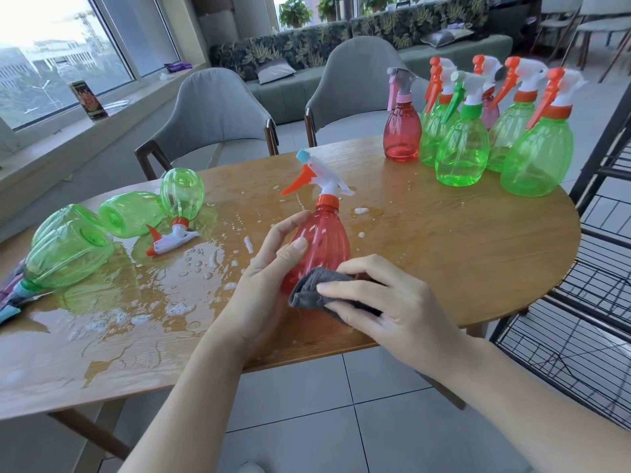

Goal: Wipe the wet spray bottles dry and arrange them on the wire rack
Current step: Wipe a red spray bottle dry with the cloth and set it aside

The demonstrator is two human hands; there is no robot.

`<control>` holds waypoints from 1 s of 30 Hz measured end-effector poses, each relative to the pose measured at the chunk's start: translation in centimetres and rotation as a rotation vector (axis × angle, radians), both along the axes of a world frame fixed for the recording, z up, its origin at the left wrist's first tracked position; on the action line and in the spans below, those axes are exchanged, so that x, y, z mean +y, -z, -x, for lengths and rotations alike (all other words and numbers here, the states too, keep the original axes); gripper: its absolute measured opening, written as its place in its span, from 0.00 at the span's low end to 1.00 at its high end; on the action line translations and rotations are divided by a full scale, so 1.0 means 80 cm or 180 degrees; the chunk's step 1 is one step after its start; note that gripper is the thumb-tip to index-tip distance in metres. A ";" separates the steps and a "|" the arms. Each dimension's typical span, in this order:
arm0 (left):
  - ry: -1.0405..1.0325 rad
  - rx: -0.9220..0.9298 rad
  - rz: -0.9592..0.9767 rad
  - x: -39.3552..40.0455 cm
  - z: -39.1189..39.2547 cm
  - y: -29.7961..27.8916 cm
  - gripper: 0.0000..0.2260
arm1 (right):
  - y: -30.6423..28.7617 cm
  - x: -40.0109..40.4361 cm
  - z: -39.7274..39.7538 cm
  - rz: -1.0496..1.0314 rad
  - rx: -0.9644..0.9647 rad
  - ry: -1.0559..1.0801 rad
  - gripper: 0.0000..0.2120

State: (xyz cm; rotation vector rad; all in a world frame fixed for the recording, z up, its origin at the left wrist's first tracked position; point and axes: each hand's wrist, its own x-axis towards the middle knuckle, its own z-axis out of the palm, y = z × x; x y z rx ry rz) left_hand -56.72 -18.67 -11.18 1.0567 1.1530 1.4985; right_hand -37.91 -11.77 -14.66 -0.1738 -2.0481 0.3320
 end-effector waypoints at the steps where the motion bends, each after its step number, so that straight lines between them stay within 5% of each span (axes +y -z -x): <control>1: 0.0048 -0.0039 -0.0014 0.000 0.002 0.001 0.17 | -0.003 0.003 0.000 0.0050 0.0047 0.0044 0.08; 13: 0.0177 0.0475 -0.0135 -0.005 0.018 0.003 0.17 | -0.018 0.037 0.010 0.1834 0.0702 0.0156 0.10; 20: 0.0040 0.0628 -0.0182 -0.007 0.017 0.005 0.19 | -0.016 0.027 0.004 0.1105 0.0419 0.0120 0.10; 30: -0.0219 0.0694 -0.0198 -0.006 0.007 0.008 0.16 | -0.010 0.014 0.013 0.0877 0.0243 0.0044 0.09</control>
